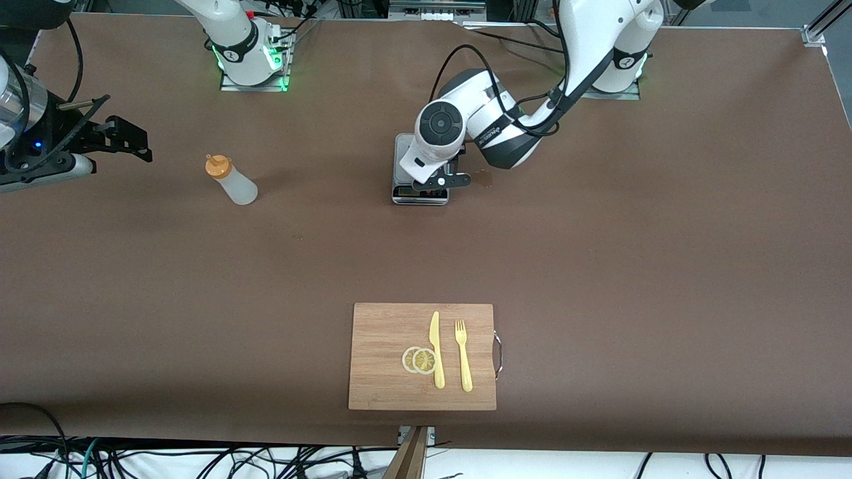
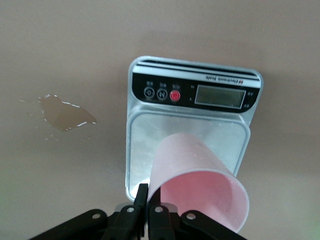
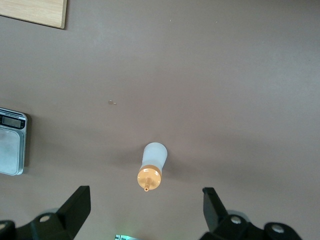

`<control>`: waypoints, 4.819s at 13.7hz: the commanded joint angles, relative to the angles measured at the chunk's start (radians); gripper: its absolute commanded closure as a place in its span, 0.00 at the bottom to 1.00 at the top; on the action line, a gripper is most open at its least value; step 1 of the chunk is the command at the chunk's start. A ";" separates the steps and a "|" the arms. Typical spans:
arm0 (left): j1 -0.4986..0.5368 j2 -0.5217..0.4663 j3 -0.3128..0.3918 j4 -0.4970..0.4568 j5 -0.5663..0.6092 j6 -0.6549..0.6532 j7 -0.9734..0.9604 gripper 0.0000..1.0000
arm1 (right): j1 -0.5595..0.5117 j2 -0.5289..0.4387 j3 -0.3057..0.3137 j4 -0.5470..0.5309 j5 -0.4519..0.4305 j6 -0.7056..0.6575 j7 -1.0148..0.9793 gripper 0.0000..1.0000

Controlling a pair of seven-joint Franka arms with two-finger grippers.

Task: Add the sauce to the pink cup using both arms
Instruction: 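Carry the pink cup with the left gripper onto the scale, then open the left gripper and raise it away from the cup, then reach the right gripper to the white bottle and grasp it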

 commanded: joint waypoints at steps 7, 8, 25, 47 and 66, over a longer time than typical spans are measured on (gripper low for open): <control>-0.007 0.027 0.005 0.017 -0.008 0.017 -0.016 0.00 | -0.007 -0.019 0.005 -0.023 0.001 0.006 0.008 0.00; -0.004 0.023 0.003 0.020 -0.009 0.014 -0.016 0.00 | -0.007 -0.019 0.005 -0.023 0.001 0.006 0.007 0.00; 0.367 -0.361 0.067 0.278 -0.046 -0.562 0.453 0.00 | -0.007 -0.047 0.011 -0.046 0.008 0.000 -0.019 0.00; 0.278 -0.651 0.558 0.000 0.026 -0.453 0.920 0.00 | -0.301 0.017 0.008 -0.328 0.385 0.068 -1.294 0.00; 0.284 -0.651 0.523 0.017 -0.023 -0.491 0.923 0.00 | -0.544 0.559 0.005 -0.387 0.718 -0.109 -2.593 0.00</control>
